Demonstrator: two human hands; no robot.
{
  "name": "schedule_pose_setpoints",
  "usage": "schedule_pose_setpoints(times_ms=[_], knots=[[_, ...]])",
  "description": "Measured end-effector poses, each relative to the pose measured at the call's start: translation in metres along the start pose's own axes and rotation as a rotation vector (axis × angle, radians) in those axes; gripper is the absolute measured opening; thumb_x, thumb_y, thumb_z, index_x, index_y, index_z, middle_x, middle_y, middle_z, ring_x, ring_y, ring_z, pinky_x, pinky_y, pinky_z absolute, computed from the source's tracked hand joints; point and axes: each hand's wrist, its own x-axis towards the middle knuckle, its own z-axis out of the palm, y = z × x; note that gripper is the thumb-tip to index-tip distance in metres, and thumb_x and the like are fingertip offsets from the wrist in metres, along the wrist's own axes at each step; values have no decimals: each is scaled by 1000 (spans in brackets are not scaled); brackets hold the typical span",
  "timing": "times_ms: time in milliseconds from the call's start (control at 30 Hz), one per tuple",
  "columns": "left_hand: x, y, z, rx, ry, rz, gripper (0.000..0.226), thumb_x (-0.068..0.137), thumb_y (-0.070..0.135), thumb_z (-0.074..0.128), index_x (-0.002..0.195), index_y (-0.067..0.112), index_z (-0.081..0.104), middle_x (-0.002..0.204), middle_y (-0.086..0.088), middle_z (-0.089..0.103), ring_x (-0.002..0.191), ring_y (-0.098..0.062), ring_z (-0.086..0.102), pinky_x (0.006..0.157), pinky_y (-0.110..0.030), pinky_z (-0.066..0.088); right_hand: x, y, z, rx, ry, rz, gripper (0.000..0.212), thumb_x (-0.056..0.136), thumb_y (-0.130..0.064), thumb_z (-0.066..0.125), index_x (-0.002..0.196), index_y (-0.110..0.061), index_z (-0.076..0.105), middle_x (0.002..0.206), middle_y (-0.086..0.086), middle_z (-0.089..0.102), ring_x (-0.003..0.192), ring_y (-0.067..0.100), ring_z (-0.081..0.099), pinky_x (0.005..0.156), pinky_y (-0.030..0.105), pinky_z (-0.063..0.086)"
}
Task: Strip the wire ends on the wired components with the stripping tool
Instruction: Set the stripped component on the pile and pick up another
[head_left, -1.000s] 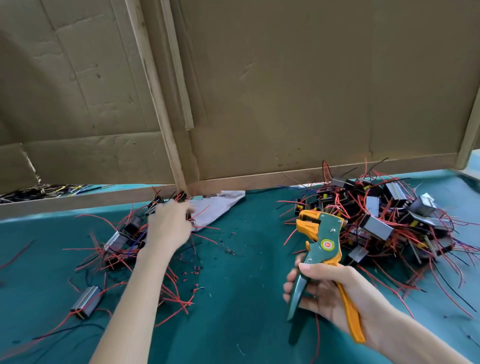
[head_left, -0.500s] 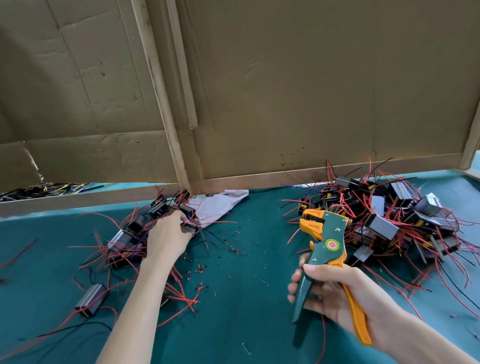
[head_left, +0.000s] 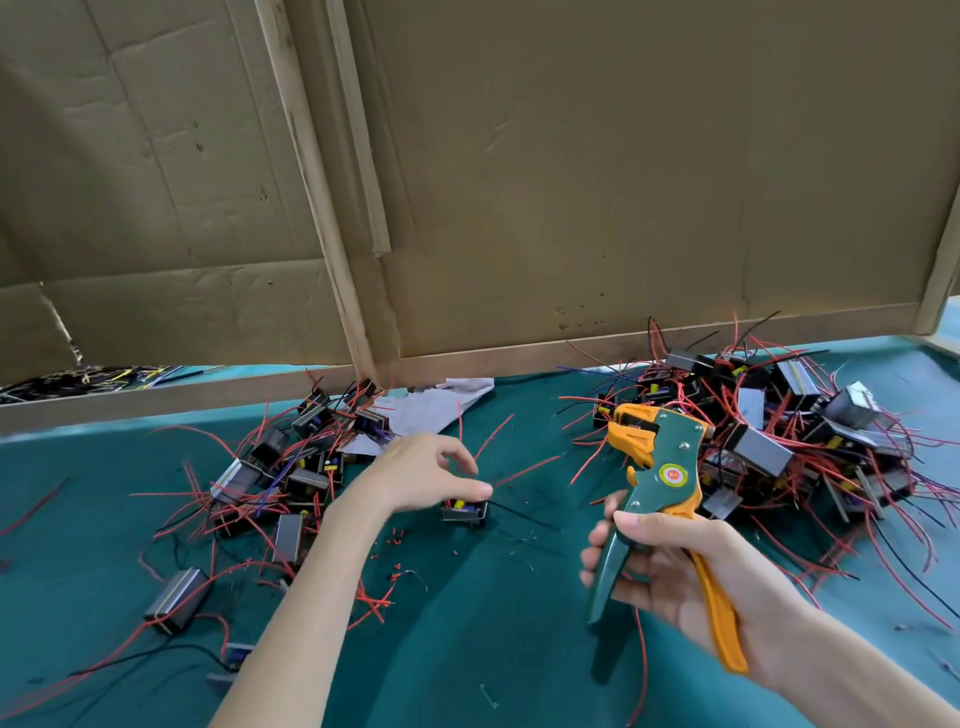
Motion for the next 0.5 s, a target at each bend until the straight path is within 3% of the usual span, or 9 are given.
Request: schedule_pose_setpoints(times_ms=[67, 133, 200, 333, 433, 500], knots=[[0, 9, 6, 169, 74, 63, 32, 72, 48, 76, 101, 39, 66, 104, 4, 49, 108, -15, 39, 92, -29, 33, -2, -1, 2, 8, 3, -5, 16, 63, -3, 73, 79, -2, 71, 79, 22, 64, 71, 36, 68, 64, 44, 59], [-1, 17, 13, 231, 67, 146, 31, 77, 44, 73, 107, 39, 65, 113, 2, 45, 115, -16, 32, 97, -31, 26, -5, -3, 4, 9, -9, -3, 23, 62, 0, 73, 84, 0, 68, 81, 23, 64, 71, 37, 68, 64, 44, 59], [-2, 20, 14, 196, 57, 231, 22, 86, 30, 67, 107, 35, 67, 115, 3, 49, 117, -14, 36, 102, -33, 26, -7, -4, 6, -1, -18, -8, 36, 57, 12, 71, 90, 1, 64, 80, 23, 63, 70, 36, 68, 63, 44, 59], [-6, 17, 3, -67, -36, 297, 37, 79, -4, 59, 94, 30, 64, 108, 10, 64, 107, -7, 54, 99, -31, 39, -9, -7, 8, 1, -7, -31, 34, 63, -3, 70, 95, 2, 60, 79, 23, 63, 69, 35, 68, 63, 43, 59], [-5, 18, 7, 11, -113, 317, 33, 70, 10, 74, 76, 41, 63, 118, 17, 64, 113, 0, 52, 93, -21, 34, -9, -8, 7, 7, -1, -33, 34, 63, -4, 70, 95, 1, 60, 80, 23, 63, 70, 35, 68, 64, 44, 59], [-1, 20, 18, 98, -93, 314, 24, 69, 23, 80, 79, 41, 69, 117, 13, 66, 112, -8, 52, 95, -25, 37, -9, -8, 7, 10, 1, -31, 34, 63, -4, 70, 94, 2, 61, 80, 23, 64, 70, 35, 68, 64, 44, 59]])
